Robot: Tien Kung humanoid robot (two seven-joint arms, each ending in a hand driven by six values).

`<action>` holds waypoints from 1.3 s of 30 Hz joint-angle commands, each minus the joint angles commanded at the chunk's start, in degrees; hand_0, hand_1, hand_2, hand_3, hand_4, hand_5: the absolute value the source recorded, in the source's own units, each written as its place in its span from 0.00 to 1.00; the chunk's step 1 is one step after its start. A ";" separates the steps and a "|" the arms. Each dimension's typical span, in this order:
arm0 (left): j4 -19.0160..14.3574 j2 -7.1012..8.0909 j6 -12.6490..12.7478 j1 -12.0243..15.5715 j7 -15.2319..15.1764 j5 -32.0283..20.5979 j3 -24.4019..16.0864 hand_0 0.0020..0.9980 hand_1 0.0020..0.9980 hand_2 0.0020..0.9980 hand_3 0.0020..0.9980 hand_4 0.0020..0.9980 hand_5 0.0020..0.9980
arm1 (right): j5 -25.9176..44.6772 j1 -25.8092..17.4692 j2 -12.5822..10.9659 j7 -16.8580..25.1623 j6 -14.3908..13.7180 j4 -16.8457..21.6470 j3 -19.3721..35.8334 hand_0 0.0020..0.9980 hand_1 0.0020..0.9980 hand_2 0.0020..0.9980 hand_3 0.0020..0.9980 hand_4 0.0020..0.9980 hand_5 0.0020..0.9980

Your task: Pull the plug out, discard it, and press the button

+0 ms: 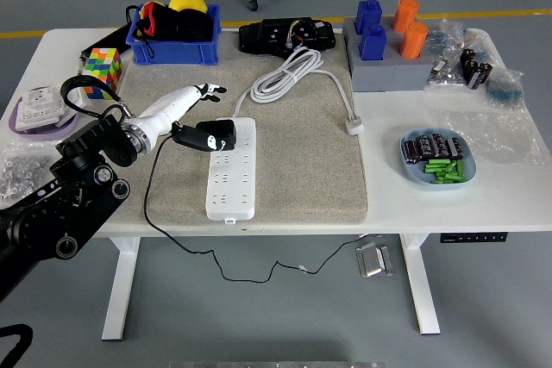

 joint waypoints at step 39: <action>13.99 -3.00 5.59 -6.70 -4.09 -3.30 7.77 0.55 0.41 0.43 0.54 0.68 0.00 | 0.29 0.22 -0.75 0.04 0.01 -0.13 -1.18 0.77 0.73 0.72 0.71 0.89 0.66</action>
